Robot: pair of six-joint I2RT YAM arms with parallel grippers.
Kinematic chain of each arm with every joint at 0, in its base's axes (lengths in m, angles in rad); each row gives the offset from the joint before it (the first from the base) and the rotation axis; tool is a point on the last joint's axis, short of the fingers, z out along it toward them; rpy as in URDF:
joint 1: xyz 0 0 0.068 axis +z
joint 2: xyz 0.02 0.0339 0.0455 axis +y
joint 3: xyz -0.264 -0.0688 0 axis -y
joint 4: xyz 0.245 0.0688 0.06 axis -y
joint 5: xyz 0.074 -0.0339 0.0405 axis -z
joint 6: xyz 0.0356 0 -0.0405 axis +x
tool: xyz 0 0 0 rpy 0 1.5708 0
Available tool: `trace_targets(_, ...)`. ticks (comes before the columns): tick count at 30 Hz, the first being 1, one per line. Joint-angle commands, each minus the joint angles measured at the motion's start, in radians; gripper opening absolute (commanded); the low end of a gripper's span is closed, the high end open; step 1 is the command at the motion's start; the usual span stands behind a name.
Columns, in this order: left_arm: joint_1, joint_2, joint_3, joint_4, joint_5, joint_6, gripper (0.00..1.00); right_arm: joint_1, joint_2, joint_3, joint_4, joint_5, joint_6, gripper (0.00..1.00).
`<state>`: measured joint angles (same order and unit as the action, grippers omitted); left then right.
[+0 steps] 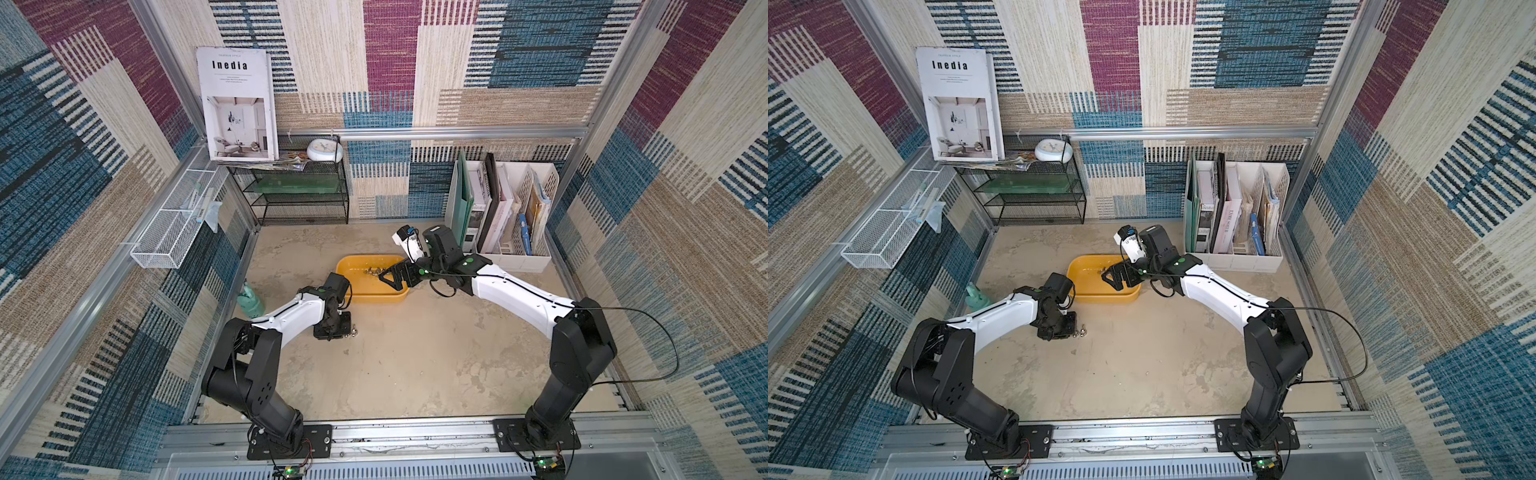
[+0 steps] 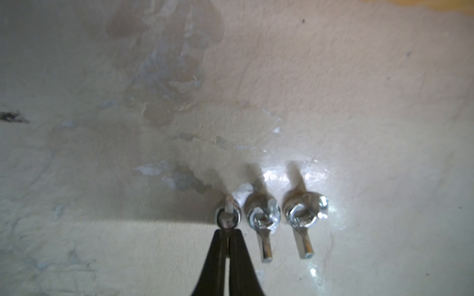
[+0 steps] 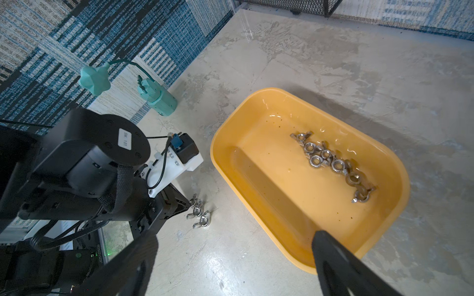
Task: Take out the wing nut from the storage box
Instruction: Place the wing nut at the center of the board, then pick up the wing nut from the storage box.
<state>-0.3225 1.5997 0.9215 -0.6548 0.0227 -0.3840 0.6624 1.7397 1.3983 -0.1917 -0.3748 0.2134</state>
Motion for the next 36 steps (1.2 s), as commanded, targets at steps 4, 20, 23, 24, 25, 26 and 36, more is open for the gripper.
trace_targets(4, -0.001, -0.013, 0.007, -0.017, 0.001, 0.001, 0.20, 0.001, 0.010, 0.014, 0.005, 0.006, -0.008, 0.99)
trace_targets(20, 0.019, -0.176, 0.136, -0.121, -0.013, 0.003, 1.00, 0.003, 0.132, 0.155, -0.082, 0.074, 0.054, 0.99)
trace_targets(23, 0.025, -0.196, 0.171, -0.106, -0.022, -0.030, 0.99, 0.002, 0.175, 0.198, -0.112, 0.098, 0.060, 0.99)
trace_targets(24, 0.026, -0.201, 0.179, -0.100, -0.028, -0.042, 0.99, 0.002, 0.191, 0.213, -0.123, 0.100, 0.052, 0.99)
trace_targets(25, 0.028, -0.204, 0.190, -0.092, -0.039, -0.060, 0.99, 0.002, 0.211, 0.231, -0.143, 0.100, 0.041, 0.99)
trace_targets(26, 0.031, -0.207, 0.202, -0.086, -0.041, -0.074, 0.99, 0.001, 0.235, 0.259, -0.164, 0.101, 0.024, 0.99)
trace_targets(36, 0.035, -0.238, 0.275, -0.061, -0.068, -0.128, 0.99, 0.001, 0.393, 0.402, -0.240, 0.113, -0.037, 0.87)
